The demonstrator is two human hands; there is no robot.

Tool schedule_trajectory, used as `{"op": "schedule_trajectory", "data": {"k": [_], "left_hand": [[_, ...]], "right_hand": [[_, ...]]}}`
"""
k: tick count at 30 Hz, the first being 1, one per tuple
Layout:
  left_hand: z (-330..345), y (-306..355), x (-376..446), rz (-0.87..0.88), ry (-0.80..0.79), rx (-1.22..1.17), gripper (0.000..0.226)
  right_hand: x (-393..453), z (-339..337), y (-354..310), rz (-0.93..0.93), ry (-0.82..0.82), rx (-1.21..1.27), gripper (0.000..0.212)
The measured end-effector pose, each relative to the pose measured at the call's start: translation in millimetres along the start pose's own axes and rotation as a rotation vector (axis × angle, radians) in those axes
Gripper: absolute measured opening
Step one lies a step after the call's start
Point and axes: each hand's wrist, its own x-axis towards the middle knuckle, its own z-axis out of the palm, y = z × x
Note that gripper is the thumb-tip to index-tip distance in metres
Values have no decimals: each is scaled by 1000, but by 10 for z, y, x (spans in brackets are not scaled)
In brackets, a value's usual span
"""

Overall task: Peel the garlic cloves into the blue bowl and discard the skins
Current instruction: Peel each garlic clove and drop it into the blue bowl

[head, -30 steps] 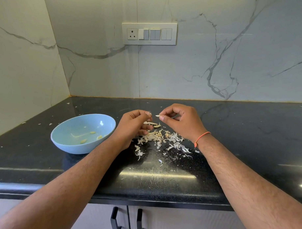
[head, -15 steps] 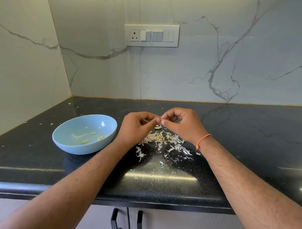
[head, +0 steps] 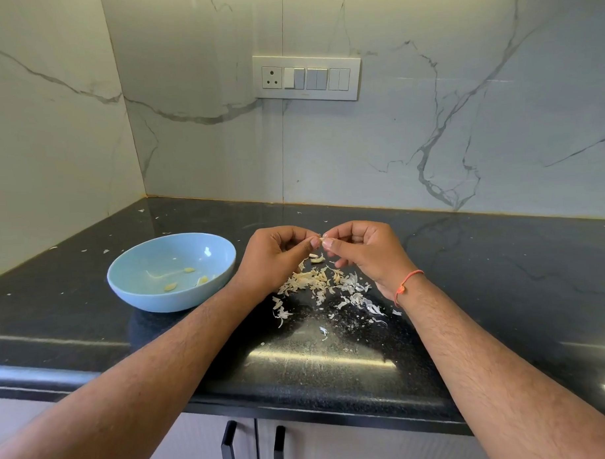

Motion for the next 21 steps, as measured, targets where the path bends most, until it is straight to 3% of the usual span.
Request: {"op": "schedule_trajectory", "data": {"k": [6,16,21], "left_hand": [[4,14,-12,-76,4,-82,14],[-33,-12,-18,-5,63,6,8],[0,22,-47,-17,7,-7,9]], "right_hand": [[-1,6,-13,-19,5,-9,8],[-3,-23,5,33,27,-109,7],[-13,-4,10,18,16,-136,6]]}}
